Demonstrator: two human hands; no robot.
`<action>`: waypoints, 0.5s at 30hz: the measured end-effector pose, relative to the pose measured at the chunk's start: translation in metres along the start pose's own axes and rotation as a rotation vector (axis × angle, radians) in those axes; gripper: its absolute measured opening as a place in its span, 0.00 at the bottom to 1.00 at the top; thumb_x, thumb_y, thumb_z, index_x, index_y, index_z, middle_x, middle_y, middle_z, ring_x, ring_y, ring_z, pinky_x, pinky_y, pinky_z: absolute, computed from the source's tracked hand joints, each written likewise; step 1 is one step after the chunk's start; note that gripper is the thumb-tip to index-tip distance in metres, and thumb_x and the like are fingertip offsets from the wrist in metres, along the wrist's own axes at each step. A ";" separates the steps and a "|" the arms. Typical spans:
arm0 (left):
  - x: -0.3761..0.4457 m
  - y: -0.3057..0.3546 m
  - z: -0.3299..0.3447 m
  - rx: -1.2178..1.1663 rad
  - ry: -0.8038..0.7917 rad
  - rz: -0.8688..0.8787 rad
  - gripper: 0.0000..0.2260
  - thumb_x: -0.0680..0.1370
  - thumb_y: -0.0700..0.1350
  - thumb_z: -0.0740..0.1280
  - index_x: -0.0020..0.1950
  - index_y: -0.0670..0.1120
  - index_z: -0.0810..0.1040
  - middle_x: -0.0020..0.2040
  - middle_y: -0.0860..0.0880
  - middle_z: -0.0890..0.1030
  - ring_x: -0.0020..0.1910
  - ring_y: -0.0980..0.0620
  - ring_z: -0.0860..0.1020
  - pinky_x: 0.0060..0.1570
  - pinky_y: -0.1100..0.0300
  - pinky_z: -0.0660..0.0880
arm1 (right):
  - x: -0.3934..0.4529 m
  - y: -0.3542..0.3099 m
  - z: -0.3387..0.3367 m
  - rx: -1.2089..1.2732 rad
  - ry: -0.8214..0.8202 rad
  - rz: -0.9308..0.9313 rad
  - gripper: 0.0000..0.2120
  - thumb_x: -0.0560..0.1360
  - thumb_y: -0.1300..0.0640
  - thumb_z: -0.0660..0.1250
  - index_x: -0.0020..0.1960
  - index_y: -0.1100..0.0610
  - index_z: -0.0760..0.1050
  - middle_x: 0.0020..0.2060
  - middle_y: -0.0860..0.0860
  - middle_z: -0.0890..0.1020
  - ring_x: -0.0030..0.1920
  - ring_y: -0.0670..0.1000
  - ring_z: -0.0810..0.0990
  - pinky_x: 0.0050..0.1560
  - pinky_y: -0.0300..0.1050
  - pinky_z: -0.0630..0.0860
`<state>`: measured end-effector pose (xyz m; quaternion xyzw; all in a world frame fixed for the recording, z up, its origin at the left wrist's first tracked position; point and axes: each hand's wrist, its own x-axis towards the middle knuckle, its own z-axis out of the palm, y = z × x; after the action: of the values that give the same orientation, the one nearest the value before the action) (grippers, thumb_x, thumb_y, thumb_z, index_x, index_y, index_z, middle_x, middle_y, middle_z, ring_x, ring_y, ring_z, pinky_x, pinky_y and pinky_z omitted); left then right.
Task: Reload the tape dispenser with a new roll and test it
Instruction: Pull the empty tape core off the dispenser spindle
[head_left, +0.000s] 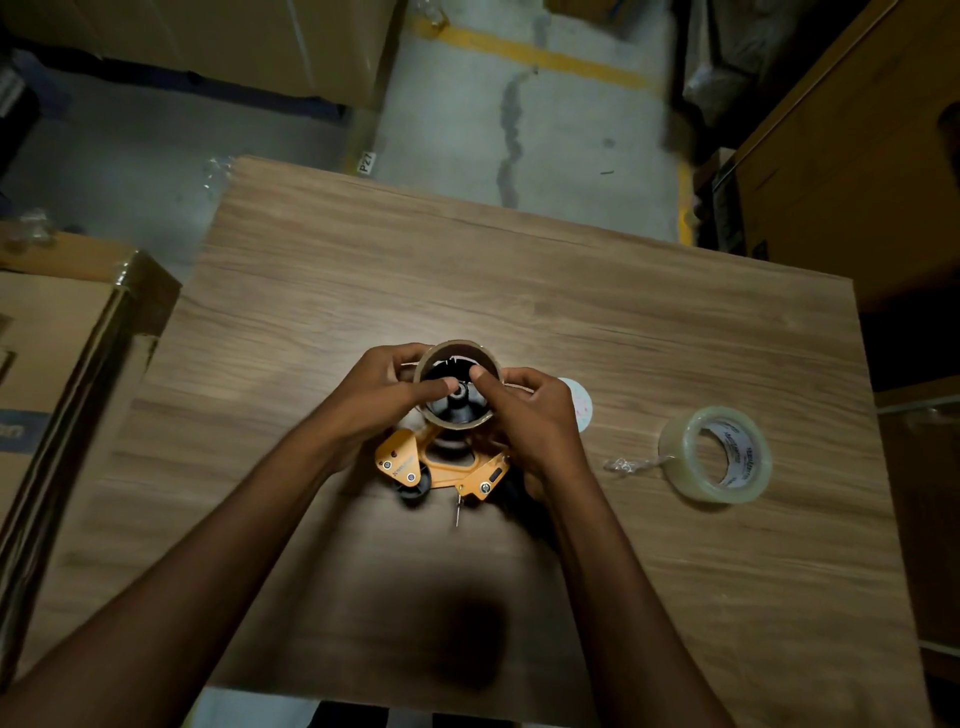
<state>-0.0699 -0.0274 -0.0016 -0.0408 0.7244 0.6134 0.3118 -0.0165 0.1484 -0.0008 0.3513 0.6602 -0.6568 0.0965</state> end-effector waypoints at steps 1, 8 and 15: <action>-0.002 0.000 0.001 -0.011 -0.004 0.008 0.14 0.79 0.39 0.75 0.64 0.47 0.86 0.56 0.48 0.90 0.58 0.50 0.88 0.57 0.55 0.81 | -0.002 0.000 -0.001 -0.005 -0.001 -0.010 0.16 0.73 0.48 0.80 0.53 0.57 0.83 0.46 0.55 0.90 0.46 0.55 0.90 0.47 0.56 0.88; -0.018 -0.007 0.011 -0.008 0.112 0.141 0.18 0.79 0.45 0.76 0.69 0.50 0.83 0.62 0.54 0.88 0.62 0.58 0.85 0.67 0.55 0.81 | -0.004 0.008 0.002 0.048 0.126 -0.074 0.17 0.72 0.43 0.80 0.51 0.55 0.84 0.43 0.54 0.90 0.43 0.54 0.90 0.43 0.55 0.88; -0.028 -0.022 0.009 0.233 0.213 0.213 0.36 0.69 0.71 0.70 0.75 0.60 0.77 0.69 0.58 0.82 0.71 0.55 0.78 0.66 0.58 0.75 | -0.004 0.008 -0.007 0.100 0.191 -0.117 0.14 0.77 0.47 0.76 0.57 0.55 0.82 0.46 0.55 0.87 0.38 0.46 0.86 0.34 0.42 0.83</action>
<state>-0.0343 -0.0337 -0.0072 0.0081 0.8197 0.5471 0.1693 -0.0060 0.1527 -0.0042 0.3775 0.6523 -0.6569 -0.0232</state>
